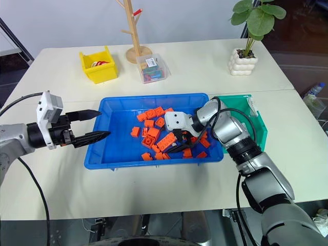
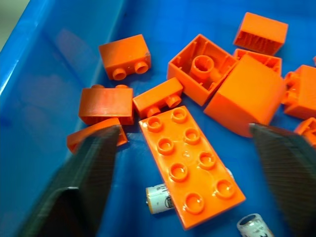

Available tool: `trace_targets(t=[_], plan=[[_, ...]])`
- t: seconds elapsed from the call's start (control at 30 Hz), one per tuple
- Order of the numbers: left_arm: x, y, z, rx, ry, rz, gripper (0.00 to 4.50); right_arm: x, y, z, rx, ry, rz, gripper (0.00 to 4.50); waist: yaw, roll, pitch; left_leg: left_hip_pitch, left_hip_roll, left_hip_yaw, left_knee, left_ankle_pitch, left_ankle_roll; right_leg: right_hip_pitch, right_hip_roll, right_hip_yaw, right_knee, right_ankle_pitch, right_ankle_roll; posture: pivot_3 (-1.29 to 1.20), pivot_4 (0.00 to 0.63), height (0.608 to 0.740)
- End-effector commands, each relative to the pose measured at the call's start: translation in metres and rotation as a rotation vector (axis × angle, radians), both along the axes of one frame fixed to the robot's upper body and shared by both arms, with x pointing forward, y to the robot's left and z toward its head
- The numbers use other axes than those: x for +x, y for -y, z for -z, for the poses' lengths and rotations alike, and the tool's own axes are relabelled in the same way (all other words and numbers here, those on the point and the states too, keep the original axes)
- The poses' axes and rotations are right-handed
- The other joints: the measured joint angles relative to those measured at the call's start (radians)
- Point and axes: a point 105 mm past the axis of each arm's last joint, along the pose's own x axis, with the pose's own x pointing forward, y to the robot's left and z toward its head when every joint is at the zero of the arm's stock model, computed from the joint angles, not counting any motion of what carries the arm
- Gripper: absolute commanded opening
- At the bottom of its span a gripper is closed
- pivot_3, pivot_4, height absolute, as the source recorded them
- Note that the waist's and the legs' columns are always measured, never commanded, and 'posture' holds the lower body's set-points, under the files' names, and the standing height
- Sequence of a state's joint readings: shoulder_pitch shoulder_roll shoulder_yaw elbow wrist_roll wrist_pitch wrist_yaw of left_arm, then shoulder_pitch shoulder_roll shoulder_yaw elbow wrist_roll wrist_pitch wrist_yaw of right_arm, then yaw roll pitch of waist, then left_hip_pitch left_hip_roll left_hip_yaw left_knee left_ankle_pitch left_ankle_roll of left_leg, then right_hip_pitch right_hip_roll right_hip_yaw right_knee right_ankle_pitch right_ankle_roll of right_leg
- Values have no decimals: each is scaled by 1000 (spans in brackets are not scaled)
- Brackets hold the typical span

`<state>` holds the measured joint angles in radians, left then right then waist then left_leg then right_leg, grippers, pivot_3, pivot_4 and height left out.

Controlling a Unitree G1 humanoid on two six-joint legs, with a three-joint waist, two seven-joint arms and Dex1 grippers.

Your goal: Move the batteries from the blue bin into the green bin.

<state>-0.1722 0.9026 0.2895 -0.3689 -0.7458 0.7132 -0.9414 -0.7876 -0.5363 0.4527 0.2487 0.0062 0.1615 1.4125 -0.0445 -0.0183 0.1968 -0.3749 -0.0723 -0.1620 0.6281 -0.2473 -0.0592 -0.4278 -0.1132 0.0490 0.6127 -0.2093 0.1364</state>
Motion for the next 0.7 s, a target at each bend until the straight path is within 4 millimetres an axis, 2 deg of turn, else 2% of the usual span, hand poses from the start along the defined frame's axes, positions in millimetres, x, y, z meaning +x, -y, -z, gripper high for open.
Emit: trace_targets(t=[0.03,0.5,0.7], plan=[[1,0,-14,-4,65,-3,4500,0,0,-1,-14,29,-21,2265,0,0,0,0,0,0,0,0,0,0,0,0,0,0,0,0,150,740],[4,0,-14,-16,78,-20,4500,0,-13,-23,38,73,-44,2265,0,0,0,0,0,0,0,0,0,0,0,0,0,0,0,0,150,740],[5,-1,-14,-16,84,-26,4500,-7,-8,-13,-17,35,-63,2265,1,0,0,0,0,0,0,0,0,0,0,0,0,0,0,0,150,740]])
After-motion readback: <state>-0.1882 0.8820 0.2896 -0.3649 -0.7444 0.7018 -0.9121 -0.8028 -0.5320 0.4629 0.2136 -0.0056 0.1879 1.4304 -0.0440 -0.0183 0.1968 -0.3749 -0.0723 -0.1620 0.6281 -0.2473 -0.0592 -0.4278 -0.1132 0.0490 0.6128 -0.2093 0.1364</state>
